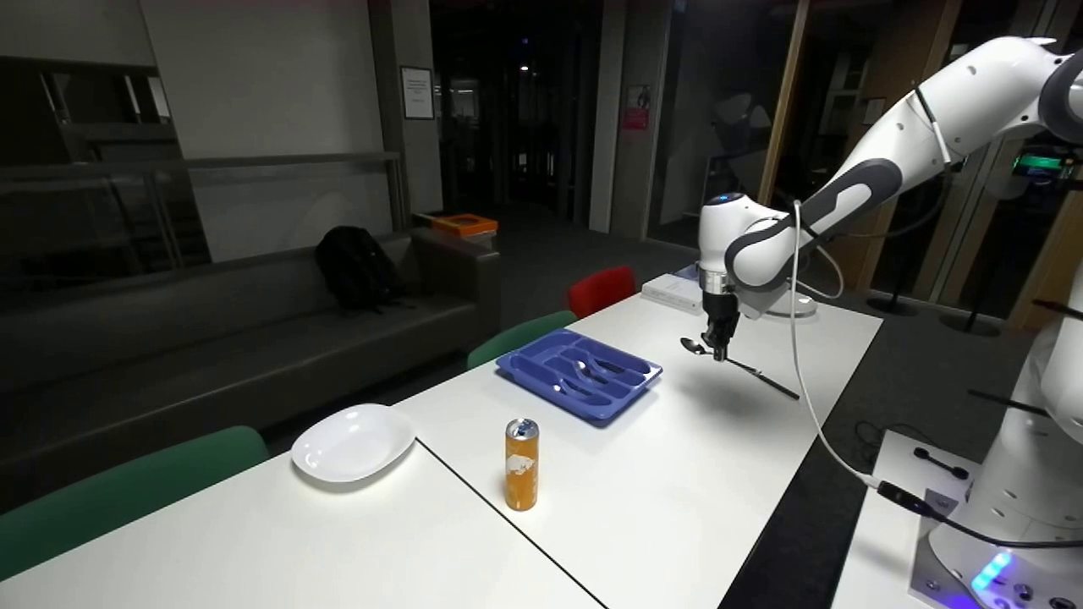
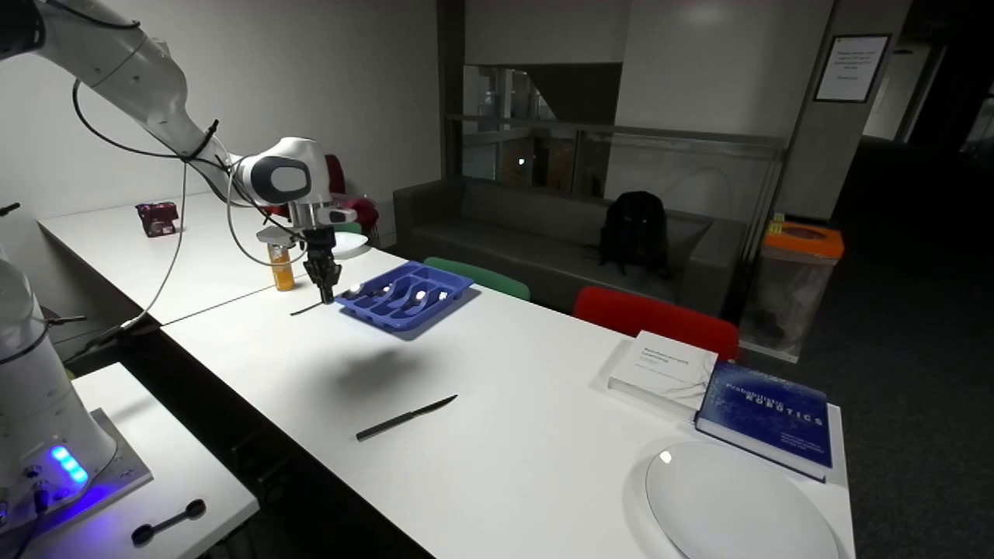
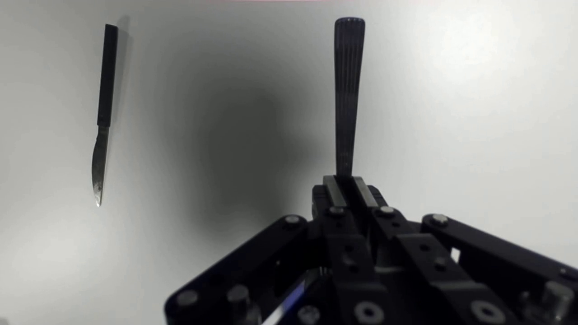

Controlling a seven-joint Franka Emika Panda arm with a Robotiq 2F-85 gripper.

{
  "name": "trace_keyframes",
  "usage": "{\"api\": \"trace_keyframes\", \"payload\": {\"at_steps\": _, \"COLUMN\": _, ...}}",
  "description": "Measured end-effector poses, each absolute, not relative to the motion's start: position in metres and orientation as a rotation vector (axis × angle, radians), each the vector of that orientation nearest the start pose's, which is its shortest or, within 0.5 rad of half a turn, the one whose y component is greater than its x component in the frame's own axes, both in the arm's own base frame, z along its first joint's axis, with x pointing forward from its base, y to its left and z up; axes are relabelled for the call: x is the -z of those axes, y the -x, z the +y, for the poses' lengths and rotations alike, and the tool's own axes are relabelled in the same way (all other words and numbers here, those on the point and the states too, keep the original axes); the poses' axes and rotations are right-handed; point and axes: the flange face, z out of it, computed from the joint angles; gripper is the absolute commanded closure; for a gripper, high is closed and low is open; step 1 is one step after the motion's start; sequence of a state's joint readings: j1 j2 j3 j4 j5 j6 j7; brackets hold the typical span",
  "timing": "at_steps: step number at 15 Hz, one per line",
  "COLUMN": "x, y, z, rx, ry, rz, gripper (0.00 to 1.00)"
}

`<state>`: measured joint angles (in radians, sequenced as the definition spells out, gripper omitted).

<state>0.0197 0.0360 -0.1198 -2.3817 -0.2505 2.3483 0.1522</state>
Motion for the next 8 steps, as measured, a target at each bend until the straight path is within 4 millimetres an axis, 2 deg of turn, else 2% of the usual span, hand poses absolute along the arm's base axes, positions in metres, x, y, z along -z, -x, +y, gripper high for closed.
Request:
{"api": "trace_keyframes", "payload": {"at_steps": 2, "x": -0.3000, "y": -0.4878, "z": -0.0531, "rx": -0.109, "ry": 3.316, "rz": 0.117, "gripper": 0.92}}
{"api": "trace_keyframes", "payload": {"at_steps": 3, "x": -0.3000, "y": -0.4878, "z": -0.0532, "rx": -0.108, "ry": 3.316, "rz": 0.117, "gripper": 0.98}}
{"api": "trace_keyframes", "payload": {"at_steps": 8, "x": -0.2997, "y": -0.4927, "z": -0.0465, "rx": -0.071, "ry": 3.316, "rz": 0.091, "gripper": 0.98}}
